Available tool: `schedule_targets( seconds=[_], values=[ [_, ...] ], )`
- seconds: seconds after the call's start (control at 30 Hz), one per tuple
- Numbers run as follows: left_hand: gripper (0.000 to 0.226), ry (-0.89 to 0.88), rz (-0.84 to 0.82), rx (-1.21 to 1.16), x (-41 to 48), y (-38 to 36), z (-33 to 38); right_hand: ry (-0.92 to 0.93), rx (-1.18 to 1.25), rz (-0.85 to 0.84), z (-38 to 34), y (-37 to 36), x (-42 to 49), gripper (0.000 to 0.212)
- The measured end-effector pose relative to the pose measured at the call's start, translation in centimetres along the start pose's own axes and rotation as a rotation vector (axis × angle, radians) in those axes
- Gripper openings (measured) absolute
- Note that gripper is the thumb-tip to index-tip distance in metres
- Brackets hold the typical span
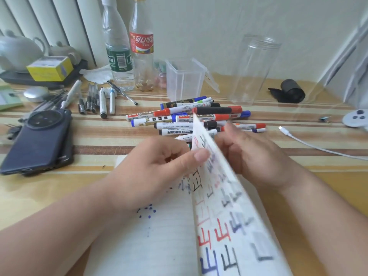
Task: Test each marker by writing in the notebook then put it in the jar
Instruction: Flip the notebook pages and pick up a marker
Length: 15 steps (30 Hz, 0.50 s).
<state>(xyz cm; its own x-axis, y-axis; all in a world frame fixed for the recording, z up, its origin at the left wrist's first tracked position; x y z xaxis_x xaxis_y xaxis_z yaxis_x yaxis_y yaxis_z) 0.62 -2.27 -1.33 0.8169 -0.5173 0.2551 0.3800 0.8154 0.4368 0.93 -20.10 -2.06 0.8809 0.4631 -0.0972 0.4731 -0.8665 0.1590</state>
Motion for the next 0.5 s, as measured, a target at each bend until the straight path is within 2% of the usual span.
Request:
schedule_targets(
  seconds=[0.07,0.1,0.2,0.27,0.33,0.43,0.5],
  values=[
    [0.062,0.004,-0.065,-0.208,-0.2,-0.4,0.5,0.052,-0.083,-0.06,-0.3,-1.2,0.2,0.055],
    [0.057,0.007,-0.06,-0.273,-0.3,-0.4,0.6,0.073,-0.128,-0.055,-0.4,-1.4,0.4,0.051],
    [0.06,0.066,-0.064,-0.436,-0.1,0.0,-0.2,0.089,-0.148,-0.06,-0.3,-1.8,0.6,0.066],
    [0.066,0.104,-0.114,-0.525,-0.2,-0.1,-0.6,0.089,-0.128,-0.058,-0.4,-1.9,0.6,0.058],
    [0.061,0.111,-0.13,-0.582,-0.1,-0.2,-0.4,0.091,-0.122,-0.064,-0.4,-1.9,0.5,0.056],
    [0.053,0.092,-0.104,-0.579,-0.1,-0.2,-0.2,0.089,-0.087,-0.083,-0.6,-1.9,0.5,0.055],
    [0.061,0.11,-0.083,-0.525,0.0,-0.2,-0.5,0.09,-0.067,-0.09,-0.7,-1.9,0.4,0.054]
  ],
)
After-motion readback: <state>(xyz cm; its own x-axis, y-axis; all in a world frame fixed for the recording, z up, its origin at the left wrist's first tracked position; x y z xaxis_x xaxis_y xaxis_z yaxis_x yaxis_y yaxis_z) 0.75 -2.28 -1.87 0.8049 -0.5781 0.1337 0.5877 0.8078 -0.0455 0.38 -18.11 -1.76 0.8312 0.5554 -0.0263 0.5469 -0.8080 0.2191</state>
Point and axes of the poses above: each hand's wrist, its own x-axis towards the middle knuckle, its own y-axis out of the back of the hand, z = x × y, the point moved 5 cm from there along x, towards the middle knuckle, and after that the axes turned 5 degrees about -x, right-handed, at the moved point
